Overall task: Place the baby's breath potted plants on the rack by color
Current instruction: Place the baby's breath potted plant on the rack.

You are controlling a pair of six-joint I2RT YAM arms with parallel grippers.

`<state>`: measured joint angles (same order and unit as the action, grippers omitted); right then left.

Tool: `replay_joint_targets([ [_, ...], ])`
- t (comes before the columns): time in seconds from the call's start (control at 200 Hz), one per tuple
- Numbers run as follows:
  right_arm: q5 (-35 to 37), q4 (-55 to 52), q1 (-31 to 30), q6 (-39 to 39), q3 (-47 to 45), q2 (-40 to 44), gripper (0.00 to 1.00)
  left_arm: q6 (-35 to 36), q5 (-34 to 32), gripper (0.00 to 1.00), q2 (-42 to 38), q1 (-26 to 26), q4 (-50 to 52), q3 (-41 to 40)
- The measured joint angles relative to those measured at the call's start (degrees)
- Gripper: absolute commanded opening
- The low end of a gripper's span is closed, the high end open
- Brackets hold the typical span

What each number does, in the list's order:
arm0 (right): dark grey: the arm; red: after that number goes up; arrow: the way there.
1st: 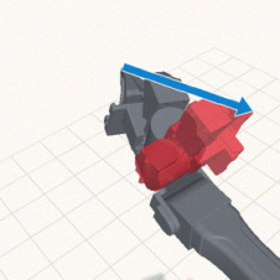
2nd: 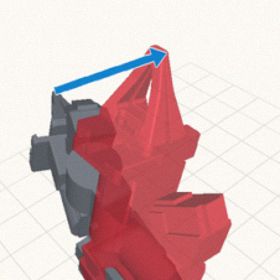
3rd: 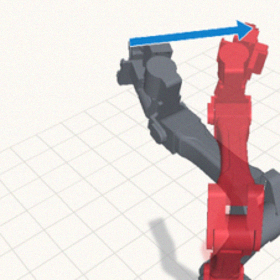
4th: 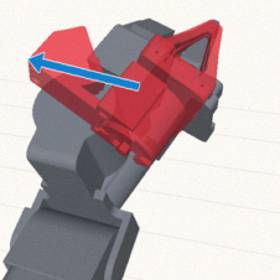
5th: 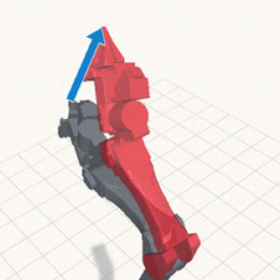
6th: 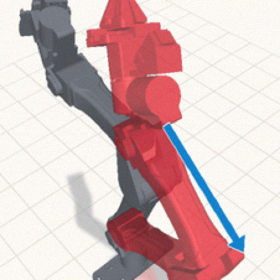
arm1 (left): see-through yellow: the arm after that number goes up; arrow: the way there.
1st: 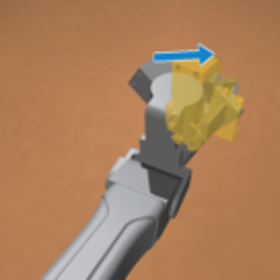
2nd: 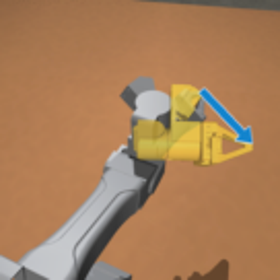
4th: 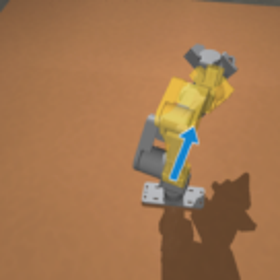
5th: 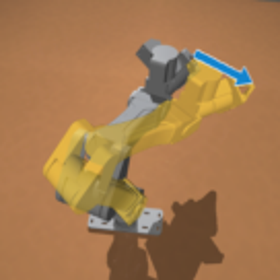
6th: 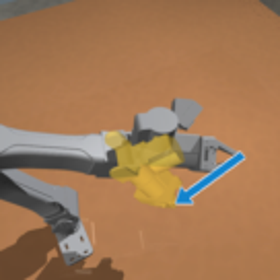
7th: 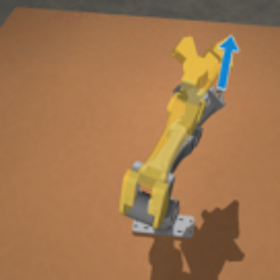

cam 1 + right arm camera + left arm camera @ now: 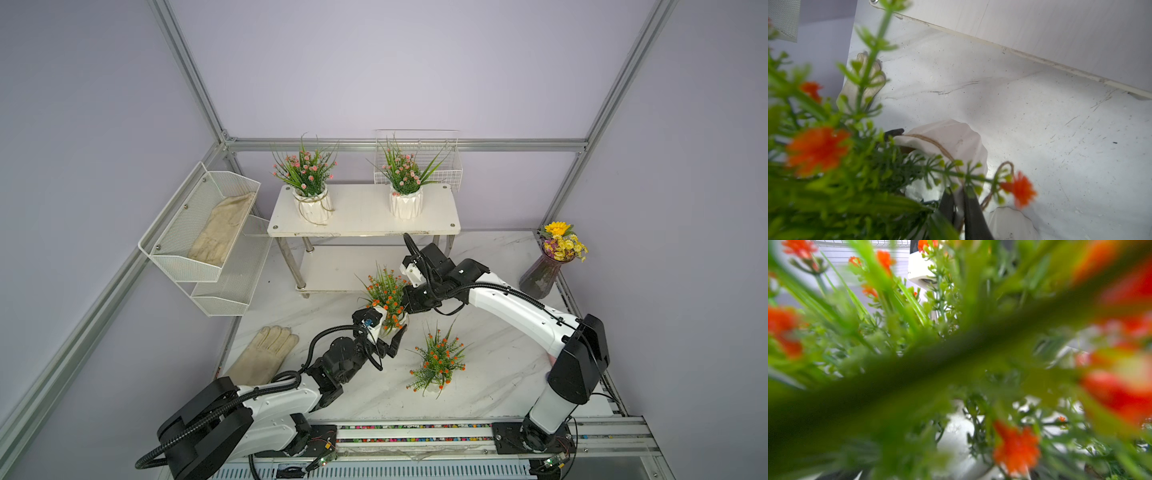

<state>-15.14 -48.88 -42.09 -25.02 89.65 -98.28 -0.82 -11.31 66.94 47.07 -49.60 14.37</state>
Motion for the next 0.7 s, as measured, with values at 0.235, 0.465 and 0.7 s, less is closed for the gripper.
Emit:
replay_joint_targets([
  [0.235, -1.0, 0.9, 0.0, 0.0, -1.3, 1.0, 0.08, -0.1, 0.3, 0.93, 1.7, -0.5, -0.7, 0.0],
  [0.465, -1.0, 2.2, 0.1, -0.3, -2.2, 1.4, 0.08, -0.2, 1.3, 0.65, 2.1, -1.2, -0.9, 0.2],
  [0.7, -1.1, 2.8, 0.1, -0.8, -2.6, 1.7, 0.11, -0.7, 3.3, 0.37, 2.1, -2.4, -0.9, 0.2],
])
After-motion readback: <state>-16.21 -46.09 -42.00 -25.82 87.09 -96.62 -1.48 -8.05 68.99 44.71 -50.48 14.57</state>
